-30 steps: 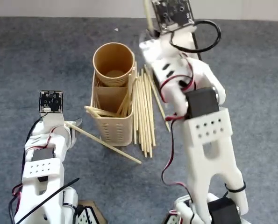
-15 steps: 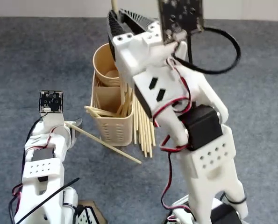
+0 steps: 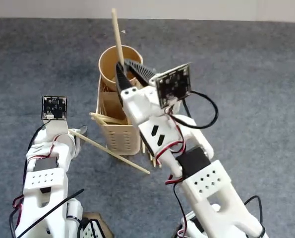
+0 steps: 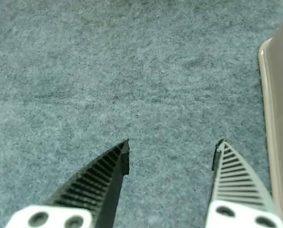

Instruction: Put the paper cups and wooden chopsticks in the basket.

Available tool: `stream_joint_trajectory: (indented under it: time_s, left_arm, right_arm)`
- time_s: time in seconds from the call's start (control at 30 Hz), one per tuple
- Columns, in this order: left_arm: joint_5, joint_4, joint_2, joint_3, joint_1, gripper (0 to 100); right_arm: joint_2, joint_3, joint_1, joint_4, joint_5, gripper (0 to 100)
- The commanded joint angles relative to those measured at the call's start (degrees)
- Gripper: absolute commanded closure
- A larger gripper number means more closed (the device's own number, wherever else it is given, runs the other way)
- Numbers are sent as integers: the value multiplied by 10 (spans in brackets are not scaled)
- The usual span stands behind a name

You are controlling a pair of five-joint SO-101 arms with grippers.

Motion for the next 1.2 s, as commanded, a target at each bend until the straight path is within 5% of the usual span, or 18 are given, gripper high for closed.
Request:
stream_joint_trajectory:
  time_s: [0.0, 0.13, 0.27, 0.47, 0.7, 0.8, 0.9, 1.03, 1.17]
  left_arm:
    - [-4, -9, -8, -2, 8, 702]
    - [-3, -9, -8, -7, 5, 702]
    - [1, 24, -10, -71, -61, 702]
    - [-2, 232, -9, -264, -174, 702]
    - [-73, 554, -9, -465, -94, 702]
    - [-215, 706, -9, -507, -31, 702]
    - [-458, 804, -11, -468, 2, 702]
    - [-789, 782, -9, -317, -24, 733]
    - [-810, 615, -9, -189, -15, 751]
  right_arm:
    - [-41, 1, -4, 27, 40, 947]
    - [-95, -16, -5, 80, 51, 830]
    - [-128, -103, -4, 182, 79, 821]
    - [-129, -204, 0, 307, 96, 821]
    - [-132, -204, 71, 443, 91, 821]
    - [-132, -178, 131, 539, 91, 821]
    - [-132, -115, 169, 598, 97, 821]
    - [-132, 5, 202, 577, 133, 821]
    - [-132, 75, 224, 516, 133, 821]
